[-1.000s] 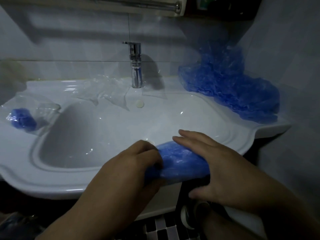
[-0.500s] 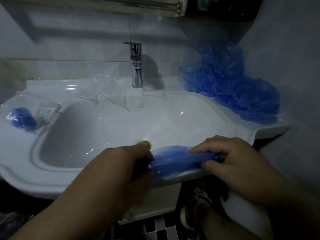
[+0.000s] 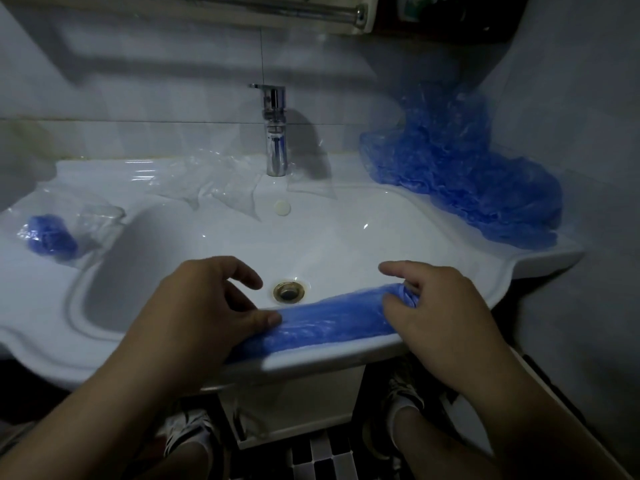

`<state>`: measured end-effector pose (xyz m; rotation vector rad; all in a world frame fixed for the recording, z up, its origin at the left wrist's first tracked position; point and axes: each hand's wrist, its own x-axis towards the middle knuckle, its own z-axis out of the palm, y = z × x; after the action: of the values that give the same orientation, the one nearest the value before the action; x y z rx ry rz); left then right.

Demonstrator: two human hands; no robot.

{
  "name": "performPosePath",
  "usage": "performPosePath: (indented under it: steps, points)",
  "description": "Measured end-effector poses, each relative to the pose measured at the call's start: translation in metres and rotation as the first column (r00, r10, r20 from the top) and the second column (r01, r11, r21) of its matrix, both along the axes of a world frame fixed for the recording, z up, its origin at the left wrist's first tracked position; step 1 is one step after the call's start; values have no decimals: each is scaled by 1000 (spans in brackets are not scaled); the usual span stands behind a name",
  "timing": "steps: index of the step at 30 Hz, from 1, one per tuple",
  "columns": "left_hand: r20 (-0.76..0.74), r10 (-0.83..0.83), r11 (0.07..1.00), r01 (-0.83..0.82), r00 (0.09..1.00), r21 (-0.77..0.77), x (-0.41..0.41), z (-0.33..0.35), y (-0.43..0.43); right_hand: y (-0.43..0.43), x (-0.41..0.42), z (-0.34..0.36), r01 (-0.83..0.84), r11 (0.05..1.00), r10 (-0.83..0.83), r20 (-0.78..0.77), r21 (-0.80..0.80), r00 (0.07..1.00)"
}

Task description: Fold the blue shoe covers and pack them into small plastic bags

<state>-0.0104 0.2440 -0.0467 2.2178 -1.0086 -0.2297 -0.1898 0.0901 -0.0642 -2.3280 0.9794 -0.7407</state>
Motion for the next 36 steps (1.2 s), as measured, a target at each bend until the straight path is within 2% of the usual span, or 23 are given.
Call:
performPosePath:
  steps: [3, 6, 8, 10, 11, 13, 16, 19, 21, 23, 24, 26, 28, 30, 31, 34, 36]
  points:
    - [29, 25, 999, -26, 999, 32, 12, -1, 4, 2, 4, 1, 31, 998, -33, -45, -46, 998]
    - [17, 112, 993, -111, 994, -38, 22, 0, 11, 4, 7, 1, 49, 997, -53, -70, -63, 996]
    - [118, 158, 978, -138, 980, -158, 18, -1, 13, 4, 6, 2, 49, 997, -54, -75, -63, 996]
    - [230, 114, 973, -61, 967, -223, -5, 3, 10, 3, 6, 2, 48, 997, -53, -81, -67, 995]
    - [261, 44, 981, 7, 964, -192, -17, 2, 8, 3, 6, 2, 46, 997, -51, -85, -65, 995]
    - [284, -142, 990, 143, 948, 19, -40, -6, 2, 1, 6, 1, 31, 997, -37, -90, -64, 995]
    - [380, -310, 936, 211, 872, 282, -49, -22, -5, 0, 4, -1, -1, 998, -5, -89, -64, 996]
    - [393, -376, 896, 221, 839, 385, -46, -28, -5, -3, -1, 3, -39, 999, 39, -47, -5, 998]
    - [408, -394, 888, 227, 824, 399, -47, -28, -7, -3, -8, 12, -60, 998, 59, 44, 12, 997]
    - [433, -413, 879, 228, 801, 418, -46, -28, -8, 6, -14, 25, -73, 991, 84, 95, -114, 992]
    - [435, -420, 877, 234, 796, 419, -46, -29, -8, 16, -13, 31, -121, 973, 132, 47, -197, 990]
    - [392, -426, 866, 243, 815, 437, -46, -27, -7, 38, -5, 36, -342, 896, 305, -168, -282, 937]
    - [368, -446, 856, 269, 816, 441, -43, -30, -6, 54, 7, 29, -524, 830, 432, -372, -192, 822]
    - [381, -435, 862, 255, 816, 438, -44, -28, -5, 57, 13, 17, -535, 842, 436, -495, -71, 752]
    - [356, -435, 852, 251, 827, 459, -44, -27, -5, 57, 14, 15, -516, 855, 425, -515, -41, 745]
    - [376, -449, 838, 236, 810, 492, -43, -29, -5, 50, 8, 13, -448, 893, 355, -555, -37, 752]
    - [378, -432, 846, 223, 819, 484, -42, -27, -6, 44, 2, 19, -412, 909, 285, -636, -57, 717]
